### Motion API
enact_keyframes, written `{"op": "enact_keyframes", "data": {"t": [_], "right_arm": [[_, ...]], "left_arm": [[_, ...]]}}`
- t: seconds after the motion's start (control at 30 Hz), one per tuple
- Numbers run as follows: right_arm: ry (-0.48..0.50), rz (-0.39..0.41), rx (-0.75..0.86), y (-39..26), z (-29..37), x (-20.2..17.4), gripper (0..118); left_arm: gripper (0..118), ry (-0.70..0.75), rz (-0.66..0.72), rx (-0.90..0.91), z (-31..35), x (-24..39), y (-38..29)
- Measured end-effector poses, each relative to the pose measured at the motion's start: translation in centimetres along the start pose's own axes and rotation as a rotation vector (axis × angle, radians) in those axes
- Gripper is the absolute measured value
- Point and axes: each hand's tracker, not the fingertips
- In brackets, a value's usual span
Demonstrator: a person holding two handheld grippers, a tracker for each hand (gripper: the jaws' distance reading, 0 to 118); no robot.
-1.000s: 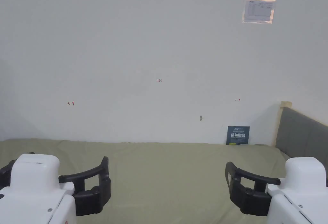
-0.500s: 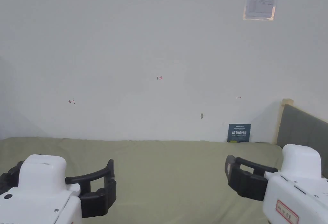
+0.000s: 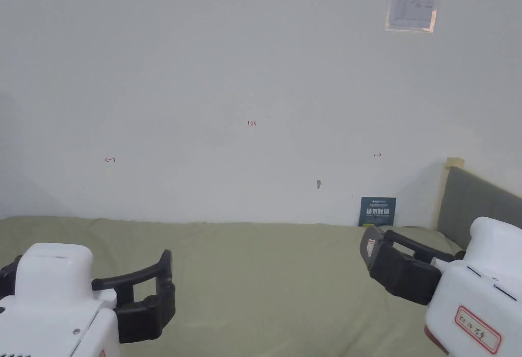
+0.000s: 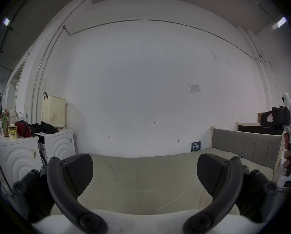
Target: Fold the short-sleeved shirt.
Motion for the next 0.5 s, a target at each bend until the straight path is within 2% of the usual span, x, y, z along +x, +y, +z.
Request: {"op": "enact_keyframes", "data": {"t": [0.1,0.13,0.37,0.43,0.5], "right_arm": [[0.031,0.022,0.039,-0.23,0.19,0.17,118],[0.047,-0.001,0.052,-0.26,0.14,0.49,118],[0.076,-0.014,-0.003,-0.07,0.25,0.94,118],[0.098,0.009,-0.023,-0.26,-0.05,0.98,118],[0.072,0.060,-0.036,-0.35,-0.30,0.60,118]], "left_arm": [[118,-0.003,0.003,-0.002,-0.07,0.04,-0.04],[118,-0.002,0.001,-0.001,-0.05,0.07,-0.07],[118,-0.004,-0.008,0.002,-0.02,0.48,-0.01],[118,0.000,-0.011,0.002,0.01,0.56,0.03],[118,-0.004,-0.011,0.005,-0.04,0.62,0.03]]}}
